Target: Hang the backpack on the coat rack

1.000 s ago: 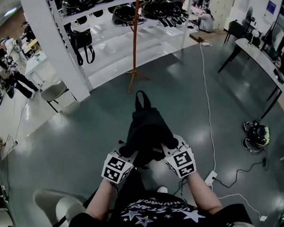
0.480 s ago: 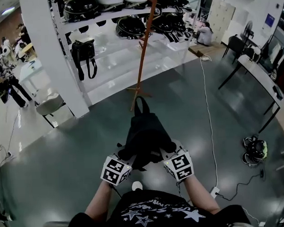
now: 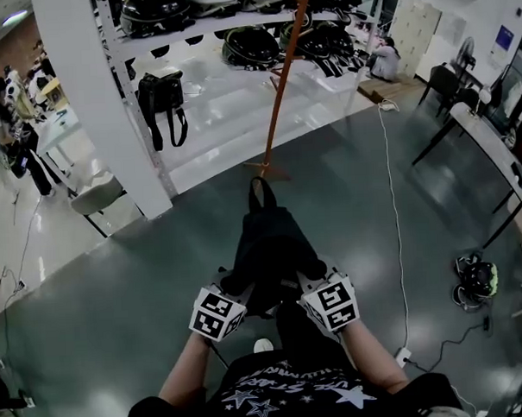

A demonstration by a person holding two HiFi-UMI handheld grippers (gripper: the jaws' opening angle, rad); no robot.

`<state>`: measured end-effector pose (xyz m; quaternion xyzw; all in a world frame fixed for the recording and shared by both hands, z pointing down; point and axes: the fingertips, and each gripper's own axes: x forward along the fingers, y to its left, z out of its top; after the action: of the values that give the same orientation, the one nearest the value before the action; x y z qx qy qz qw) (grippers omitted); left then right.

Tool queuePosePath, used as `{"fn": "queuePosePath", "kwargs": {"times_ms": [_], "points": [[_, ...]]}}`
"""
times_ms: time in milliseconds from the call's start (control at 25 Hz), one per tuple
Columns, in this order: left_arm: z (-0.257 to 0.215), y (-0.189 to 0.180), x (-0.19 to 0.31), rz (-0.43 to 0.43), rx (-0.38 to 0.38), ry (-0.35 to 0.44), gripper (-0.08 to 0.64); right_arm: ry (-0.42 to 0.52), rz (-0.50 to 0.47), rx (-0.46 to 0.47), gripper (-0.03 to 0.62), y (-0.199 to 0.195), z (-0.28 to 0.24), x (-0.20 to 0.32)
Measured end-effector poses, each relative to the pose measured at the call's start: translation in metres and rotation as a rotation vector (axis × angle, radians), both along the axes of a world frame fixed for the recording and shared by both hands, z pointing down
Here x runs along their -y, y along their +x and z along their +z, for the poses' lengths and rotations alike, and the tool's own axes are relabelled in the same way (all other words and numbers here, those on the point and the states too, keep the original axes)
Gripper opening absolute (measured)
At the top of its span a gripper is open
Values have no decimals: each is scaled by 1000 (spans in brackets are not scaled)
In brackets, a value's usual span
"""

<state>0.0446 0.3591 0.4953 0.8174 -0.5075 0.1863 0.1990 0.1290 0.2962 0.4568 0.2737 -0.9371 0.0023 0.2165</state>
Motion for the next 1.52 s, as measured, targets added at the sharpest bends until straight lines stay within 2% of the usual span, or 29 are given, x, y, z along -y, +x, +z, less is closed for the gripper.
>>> {"fn": "queuePosePath", "kwargs": {"times_ms": [360, 640, 1160, 1520], "points": [[16, -46, 53, -79, 7, -38, 94, -28, -76, 21, 34, -53, 19, 63], [17, -80, 138, -110, 58, -47, 94, -60, -114, 69, 34, -86, 26, 149], [21, -93, 328, -110, 118, -71, 94, -63, -139, 119, 34, -99, 24, 340], [25, -102, 403, -107, 106, -94, 95, -68, -130, 132, 34, -110, 25, 414]]}}
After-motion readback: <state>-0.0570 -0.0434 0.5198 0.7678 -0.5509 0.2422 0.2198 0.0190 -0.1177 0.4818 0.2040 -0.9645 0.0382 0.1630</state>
